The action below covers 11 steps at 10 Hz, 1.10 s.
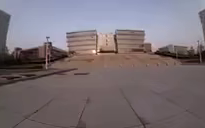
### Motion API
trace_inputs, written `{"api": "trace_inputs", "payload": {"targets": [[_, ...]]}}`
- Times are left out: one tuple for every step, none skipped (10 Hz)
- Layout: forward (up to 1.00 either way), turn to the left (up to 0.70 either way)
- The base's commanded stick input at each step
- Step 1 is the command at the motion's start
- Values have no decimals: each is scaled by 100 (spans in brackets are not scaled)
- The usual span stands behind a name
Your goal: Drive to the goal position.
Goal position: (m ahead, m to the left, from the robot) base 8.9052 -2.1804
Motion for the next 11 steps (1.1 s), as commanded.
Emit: {"api": "trace_inputs", "payload": {"targets": [[70,0],[70,0],[70,-12],[70,-14],[70,-14],[70,-14],[70,-14],[70,0],[70,0],[70,0],[70,0]]}}
